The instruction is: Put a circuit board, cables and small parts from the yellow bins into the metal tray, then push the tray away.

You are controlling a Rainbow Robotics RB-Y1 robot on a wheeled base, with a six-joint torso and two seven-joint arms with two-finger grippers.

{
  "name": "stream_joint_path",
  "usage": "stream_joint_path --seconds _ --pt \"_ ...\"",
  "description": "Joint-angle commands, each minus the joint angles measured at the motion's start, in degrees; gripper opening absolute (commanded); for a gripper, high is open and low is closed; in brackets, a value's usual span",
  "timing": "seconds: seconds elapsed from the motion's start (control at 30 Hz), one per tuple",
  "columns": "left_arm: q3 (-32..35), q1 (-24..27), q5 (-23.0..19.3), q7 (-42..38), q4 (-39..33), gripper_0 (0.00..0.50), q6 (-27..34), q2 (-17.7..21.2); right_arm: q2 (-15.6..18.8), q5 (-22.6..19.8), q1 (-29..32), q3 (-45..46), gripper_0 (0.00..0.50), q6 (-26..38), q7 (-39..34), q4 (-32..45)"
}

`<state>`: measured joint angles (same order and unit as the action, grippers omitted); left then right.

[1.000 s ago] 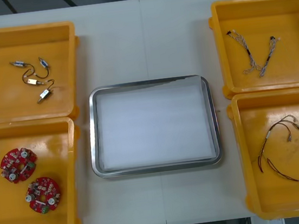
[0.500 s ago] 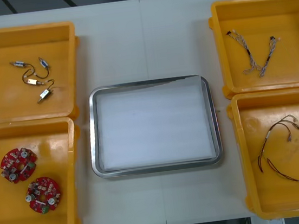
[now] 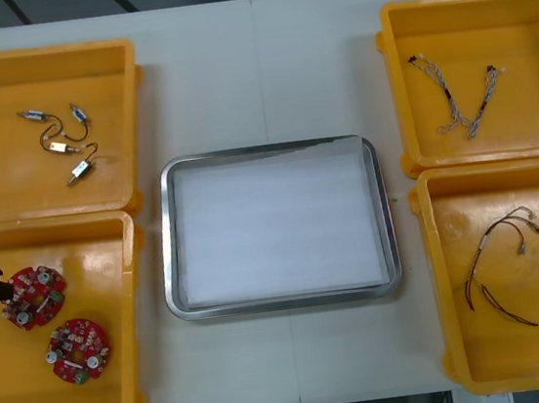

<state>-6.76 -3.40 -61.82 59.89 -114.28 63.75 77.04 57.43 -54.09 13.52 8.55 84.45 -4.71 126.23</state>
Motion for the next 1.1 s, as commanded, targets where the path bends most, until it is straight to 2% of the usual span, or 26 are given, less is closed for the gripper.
stream_joint_path --seconds 0.03,0.2,0.4,0.67,0.87,1.1 --pt "-2.91 -0.81 0.91 -6.10 2.04 0.500 -2.84 -0.22 -2.32 1.53 2.39 -0.38 0.500 -0.16 -7.15 1.56" --pt "-5.28 -0.81 1.79 -8.12 2.66 0.500 -5.12 -0.22 -5.84 3.55 2.48 -0.38 0.500 0.89 -8.38 1.56" --pt "-7.92 -0.46 6.09 -15.68 0.90 0.500 -5.92 -0.22 -10.59 7.86 3.53 -0.47 0.500 1.51 -7.77 1.56" --pt "-8.45 -0.38 6.62 -21.39 -0.86 0.500 -5.83 -0.22 -15.16 10.84 5.38 -0.64 0.500 1.51 -7.59 1.47" --pt "-9.32 -0.38 9.26 -24.82 -2.44 0.500 -5.30 -0.22 -17.70 12.60 6.44 -0.91 0.500 1.51 -7.15 1.38" --pt "-10.55 -0.02 11.10 -25.88 -2.35 0.500 -5.30 -0.31 -18.50 14.71 6.44 -2.40 0.500 1.15 -6.62 0.24"
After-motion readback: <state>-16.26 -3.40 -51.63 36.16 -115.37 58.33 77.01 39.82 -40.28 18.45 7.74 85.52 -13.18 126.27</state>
